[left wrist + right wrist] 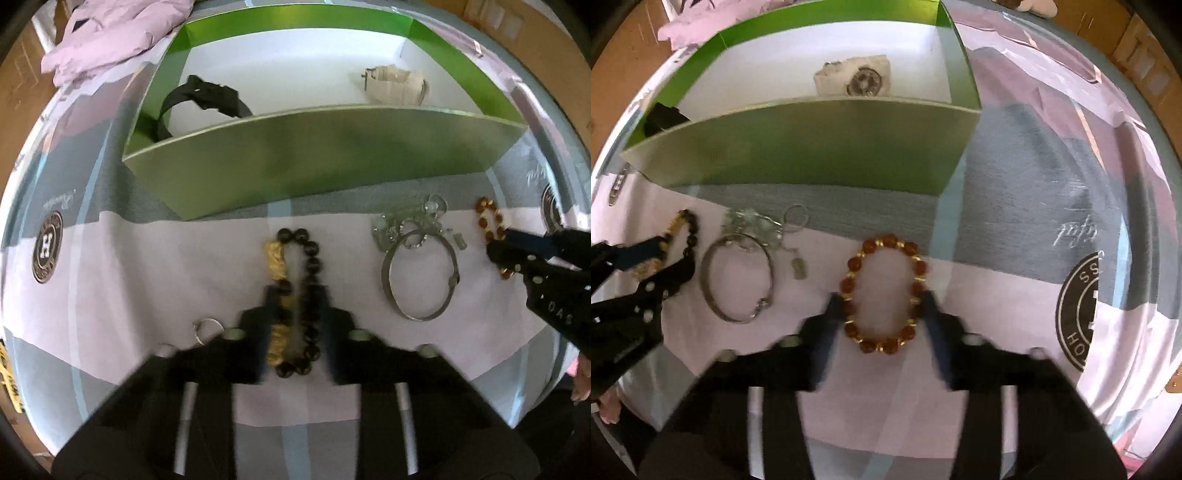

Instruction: Organize jewelry

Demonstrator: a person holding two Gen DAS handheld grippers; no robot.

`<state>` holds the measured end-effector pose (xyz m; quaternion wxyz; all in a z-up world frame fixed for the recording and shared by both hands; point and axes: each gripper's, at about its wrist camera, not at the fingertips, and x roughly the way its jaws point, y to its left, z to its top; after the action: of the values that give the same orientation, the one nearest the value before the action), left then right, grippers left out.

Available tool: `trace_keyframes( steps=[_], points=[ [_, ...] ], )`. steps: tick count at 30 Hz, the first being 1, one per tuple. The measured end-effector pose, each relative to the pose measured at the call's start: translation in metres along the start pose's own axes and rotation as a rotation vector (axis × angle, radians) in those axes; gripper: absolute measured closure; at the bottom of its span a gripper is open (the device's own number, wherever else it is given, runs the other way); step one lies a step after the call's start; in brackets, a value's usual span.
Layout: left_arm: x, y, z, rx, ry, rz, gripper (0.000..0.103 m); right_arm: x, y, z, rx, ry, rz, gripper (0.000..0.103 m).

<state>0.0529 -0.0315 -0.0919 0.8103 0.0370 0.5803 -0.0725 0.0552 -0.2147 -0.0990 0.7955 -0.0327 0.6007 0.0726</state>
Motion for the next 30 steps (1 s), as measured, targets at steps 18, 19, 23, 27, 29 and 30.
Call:
trace_keyframes(
  steps=[18,19,23,27,29,30],
  points=[
    [-0.012,0.029,0.010,-0.077,-0.018,-0.017,0.084,-0.008,-0.022,0.006,0.068,-0.027,0.056,0.078],
    [-0.009,0.033,0.012,-0.074,-0.016,-0.002,0.082,-0.005,-0.023,0.005,0.067,-0.018,0.041,0.070],
    [0.004,0.033,0.010,-0.059,0.010,0.016,0.079,0.006,-0.022,0.005,0.053,-0.006,-0.008,0.065],
    [0.004,0.030,0.011,-0.047,0.003,0.029,0.091,0.009,-0.019,0.006,0.035,-0.012,-0.017,0.068],
    [0.001,0.028,0.011,-0.060,0.004,0.014,0.094,0.008,-0.007,0.008,0.025,-0.012,0.010,0.089],
    [-0.001,0.028,0.011,-0.064,-0.001,0.010,0.094,0.006,-0.002,0.006,0.019,-0.011,0.019,0.096]
  ],
)
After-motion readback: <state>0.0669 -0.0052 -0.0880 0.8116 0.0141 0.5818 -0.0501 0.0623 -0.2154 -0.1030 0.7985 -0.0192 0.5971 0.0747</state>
